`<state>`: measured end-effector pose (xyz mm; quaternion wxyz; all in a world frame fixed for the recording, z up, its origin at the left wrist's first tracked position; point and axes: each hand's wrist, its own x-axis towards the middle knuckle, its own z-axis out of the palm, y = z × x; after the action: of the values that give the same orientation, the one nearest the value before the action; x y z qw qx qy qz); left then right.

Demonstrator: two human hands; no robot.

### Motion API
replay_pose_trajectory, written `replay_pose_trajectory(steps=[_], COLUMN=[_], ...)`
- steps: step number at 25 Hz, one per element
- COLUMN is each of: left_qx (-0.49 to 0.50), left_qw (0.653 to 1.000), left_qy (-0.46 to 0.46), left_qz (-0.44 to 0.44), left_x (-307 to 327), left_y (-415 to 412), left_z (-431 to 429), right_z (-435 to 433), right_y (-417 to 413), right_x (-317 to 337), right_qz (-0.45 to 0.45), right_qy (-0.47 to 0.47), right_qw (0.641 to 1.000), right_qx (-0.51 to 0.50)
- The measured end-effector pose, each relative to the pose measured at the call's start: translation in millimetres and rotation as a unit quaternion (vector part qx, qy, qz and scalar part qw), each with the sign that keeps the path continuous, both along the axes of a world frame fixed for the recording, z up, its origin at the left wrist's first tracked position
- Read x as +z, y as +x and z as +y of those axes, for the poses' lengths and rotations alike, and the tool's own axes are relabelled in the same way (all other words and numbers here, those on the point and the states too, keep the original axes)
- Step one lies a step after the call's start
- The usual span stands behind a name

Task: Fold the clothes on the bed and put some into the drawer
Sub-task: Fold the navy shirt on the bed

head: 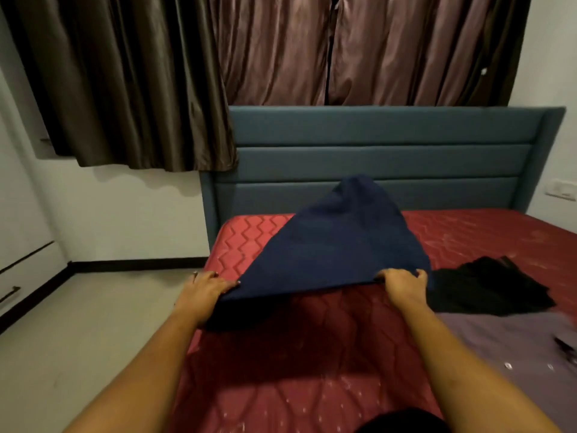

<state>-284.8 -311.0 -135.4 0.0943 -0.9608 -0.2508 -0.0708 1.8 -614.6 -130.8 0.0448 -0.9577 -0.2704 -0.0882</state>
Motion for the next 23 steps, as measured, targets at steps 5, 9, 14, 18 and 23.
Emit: replay_pose_trajectory(steps=[5, 9, 14, 18, 23], left_qx=[0.087, 0.222, 0.267, 0.336, 0.306], left_qw=[0.993, 0.97, 0.94, 0.94, 0.942], left_qy=[0.053, 0.011, 0.039, 0.06, -0.124], left_qz=[0.064, -0.094, -0.21, 0.013, 0.056], left_x=[-50.8, -45.2, -41.4, -57.1, -58.6], left_y=[-39.2, -59.8, -96.3, -140.4, -111.4], left_z=[-20.8, -2.6, 18.1, 17.6, 24.5], right_z=[-42.0, -33.1, -15.7, -16.8, -11.8], right_y=[-47.7, -52.9, -52.1, -58.3, -55.4], right_x=[-91.3, -89.8, -93.8, -105.6, -106.7], right_qz=[0.193, 0.243, 0.254, 0.268, 0.299], right_qy=[-0.18, -0.196, -0.202, -0.225, -0.139], right_qw=[0.964, 0.95, 0.946, 0.936, 0.941], right_qx=[-0.042, -0.024, 0.004, 0.047, 0.08])
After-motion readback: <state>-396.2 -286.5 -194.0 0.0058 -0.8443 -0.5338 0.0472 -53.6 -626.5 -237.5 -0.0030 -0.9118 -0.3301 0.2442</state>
